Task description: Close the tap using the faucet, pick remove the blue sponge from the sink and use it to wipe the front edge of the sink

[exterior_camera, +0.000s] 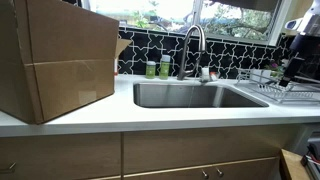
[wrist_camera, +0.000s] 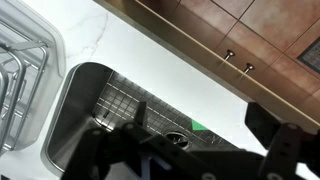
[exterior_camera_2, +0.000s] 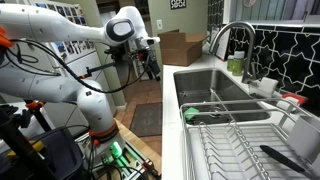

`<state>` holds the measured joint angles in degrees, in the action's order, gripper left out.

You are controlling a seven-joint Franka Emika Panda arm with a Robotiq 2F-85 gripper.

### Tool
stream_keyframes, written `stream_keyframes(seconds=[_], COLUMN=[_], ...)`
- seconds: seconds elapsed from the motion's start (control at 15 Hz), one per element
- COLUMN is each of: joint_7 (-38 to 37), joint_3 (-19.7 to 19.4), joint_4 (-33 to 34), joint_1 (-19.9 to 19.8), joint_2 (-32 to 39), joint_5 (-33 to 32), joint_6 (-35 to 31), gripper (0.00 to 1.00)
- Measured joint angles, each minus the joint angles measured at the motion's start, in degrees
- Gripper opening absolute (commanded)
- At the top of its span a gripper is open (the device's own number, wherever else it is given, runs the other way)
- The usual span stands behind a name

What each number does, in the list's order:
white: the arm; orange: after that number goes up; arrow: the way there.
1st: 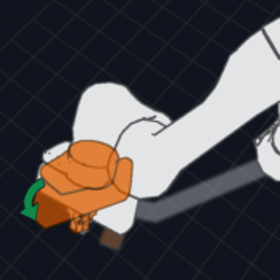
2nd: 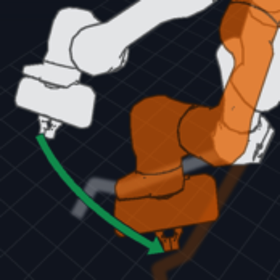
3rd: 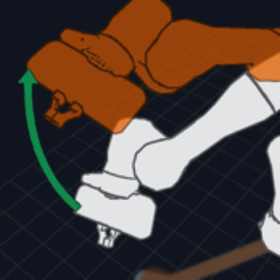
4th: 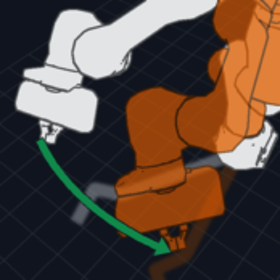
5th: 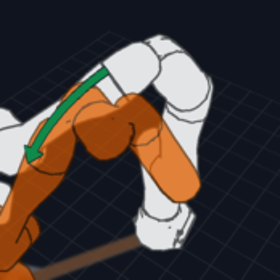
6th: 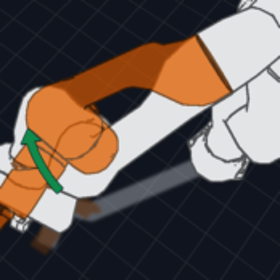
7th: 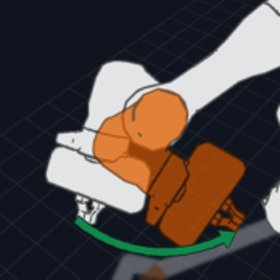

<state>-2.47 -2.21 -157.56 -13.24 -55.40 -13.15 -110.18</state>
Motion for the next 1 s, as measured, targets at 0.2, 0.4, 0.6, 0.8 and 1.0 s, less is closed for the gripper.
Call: stream_keyframes(seconds=[0.2,0.4,0.6,0.8,1.0], joint_7=[0.0,0.0,0.0,-0.9,-1.2], joint_3=[0.0,0.0,0.0,-1.7,-6.0], joint_4=[0.0,0.0,0.0,2.5,10.8], joint_1=[0.0,0.0,0.0,-1.2,-4.1], joint_2=[0.0,0.0,0.0,2.1,8.7], joint_5=[0.0,0.0,0.0,-0.2,-0.9], joint_6=[0.0,0.0,0.0,0.0,-1.1], gripper=[1.00,1.00,1.00,1.00,1.00])
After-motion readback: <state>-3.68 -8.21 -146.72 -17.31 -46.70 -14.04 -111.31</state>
